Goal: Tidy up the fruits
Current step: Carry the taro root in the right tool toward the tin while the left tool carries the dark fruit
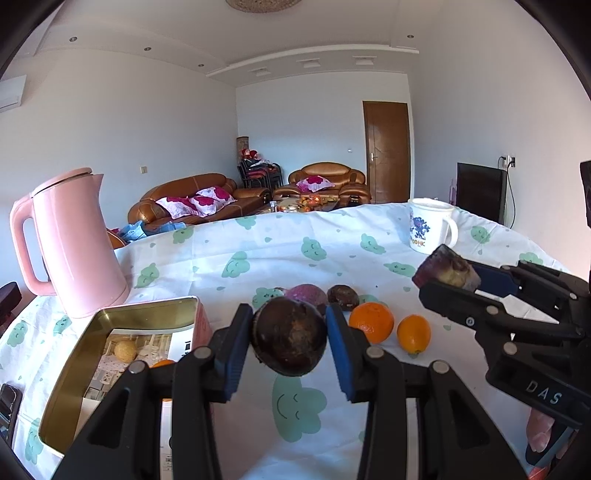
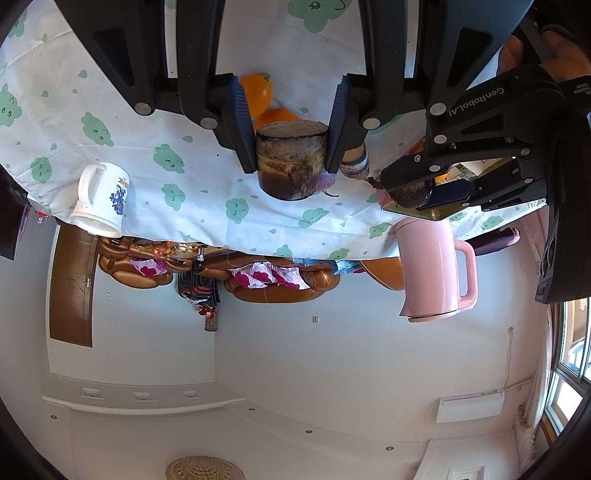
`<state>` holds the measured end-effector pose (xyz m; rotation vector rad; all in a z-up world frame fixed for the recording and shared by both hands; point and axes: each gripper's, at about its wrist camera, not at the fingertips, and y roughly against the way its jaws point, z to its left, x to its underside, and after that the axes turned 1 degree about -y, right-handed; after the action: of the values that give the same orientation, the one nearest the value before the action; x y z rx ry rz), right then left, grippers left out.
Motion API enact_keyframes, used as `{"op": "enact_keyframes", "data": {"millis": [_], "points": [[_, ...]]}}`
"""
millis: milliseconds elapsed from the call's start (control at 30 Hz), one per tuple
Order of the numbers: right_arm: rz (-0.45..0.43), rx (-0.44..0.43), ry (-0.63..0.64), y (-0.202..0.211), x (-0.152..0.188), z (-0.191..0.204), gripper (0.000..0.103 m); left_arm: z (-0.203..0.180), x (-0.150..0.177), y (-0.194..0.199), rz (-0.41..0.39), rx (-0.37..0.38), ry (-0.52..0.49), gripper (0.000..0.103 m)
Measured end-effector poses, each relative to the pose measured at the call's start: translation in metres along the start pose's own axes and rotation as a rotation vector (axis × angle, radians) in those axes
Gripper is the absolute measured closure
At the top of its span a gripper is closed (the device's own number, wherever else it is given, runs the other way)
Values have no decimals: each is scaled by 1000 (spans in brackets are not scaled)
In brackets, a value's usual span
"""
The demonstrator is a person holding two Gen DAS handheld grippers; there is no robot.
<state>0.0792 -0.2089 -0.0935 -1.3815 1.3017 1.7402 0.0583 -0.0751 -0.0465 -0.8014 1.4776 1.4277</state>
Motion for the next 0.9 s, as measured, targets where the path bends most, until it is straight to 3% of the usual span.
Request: {"op": "enact_keyframes", "data": {"millis": [900], "points": [[-69,-16,14,13,2,1,64,0,1,21,-106,-54,-6,61]]}}
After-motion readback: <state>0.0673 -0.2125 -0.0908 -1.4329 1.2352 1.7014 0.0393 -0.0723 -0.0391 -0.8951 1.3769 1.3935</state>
